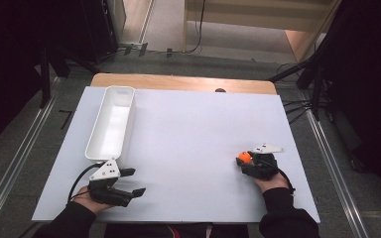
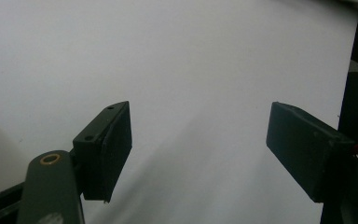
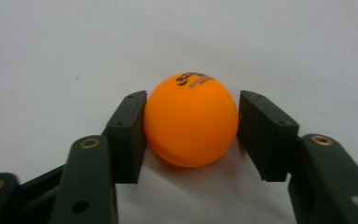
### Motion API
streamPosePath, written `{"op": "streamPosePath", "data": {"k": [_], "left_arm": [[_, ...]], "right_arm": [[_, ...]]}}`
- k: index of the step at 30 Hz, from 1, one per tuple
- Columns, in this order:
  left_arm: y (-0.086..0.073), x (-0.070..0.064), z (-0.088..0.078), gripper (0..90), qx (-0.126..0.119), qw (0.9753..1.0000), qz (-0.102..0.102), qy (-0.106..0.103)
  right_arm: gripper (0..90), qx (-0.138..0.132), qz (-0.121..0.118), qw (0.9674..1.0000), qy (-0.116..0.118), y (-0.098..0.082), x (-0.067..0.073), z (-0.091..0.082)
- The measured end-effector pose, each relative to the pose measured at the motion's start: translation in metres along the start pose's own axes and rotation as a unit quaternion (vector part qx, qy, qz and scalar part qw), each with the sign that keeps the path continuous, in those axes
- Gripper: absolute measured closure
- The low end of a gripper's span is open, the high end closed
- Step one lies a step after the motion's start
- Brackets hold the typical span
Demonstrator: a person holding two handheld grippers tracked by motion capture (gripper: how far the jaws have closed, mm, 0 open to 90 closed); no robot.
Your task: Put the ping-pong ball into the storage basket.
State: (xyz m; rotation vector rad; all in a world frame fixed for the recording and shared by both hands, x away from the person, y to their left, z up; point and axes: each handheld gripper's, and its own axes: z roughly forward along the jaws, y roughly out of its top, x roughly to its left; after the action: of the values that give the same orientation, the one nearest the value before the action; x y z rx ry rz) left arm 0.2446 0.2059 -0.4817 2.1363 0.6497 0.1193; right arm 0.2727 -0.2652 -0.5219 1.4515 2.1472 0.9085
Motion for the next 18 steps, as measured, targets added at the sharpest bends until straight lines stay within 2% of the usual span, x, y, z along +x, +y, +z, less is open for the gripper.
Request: {"op": "streamPosePath", "data": {"k": [2,18], "left_arm": [[0.0000,-0.0001,0.0001,22.9,0.001,1.0000,0.000,0.000],[0.0000,0.0002,0.0009,22.9,0.002,1.0000,0.001,-0.002]], "right_arm": [[48.2,0.002,-0.002,1.0000,0.002,0.0000,0.0006,-0.0005],[48.6,0.004,-0.001,1.0000,0.009,0.0009,-0.0014,-0.0007]]}}
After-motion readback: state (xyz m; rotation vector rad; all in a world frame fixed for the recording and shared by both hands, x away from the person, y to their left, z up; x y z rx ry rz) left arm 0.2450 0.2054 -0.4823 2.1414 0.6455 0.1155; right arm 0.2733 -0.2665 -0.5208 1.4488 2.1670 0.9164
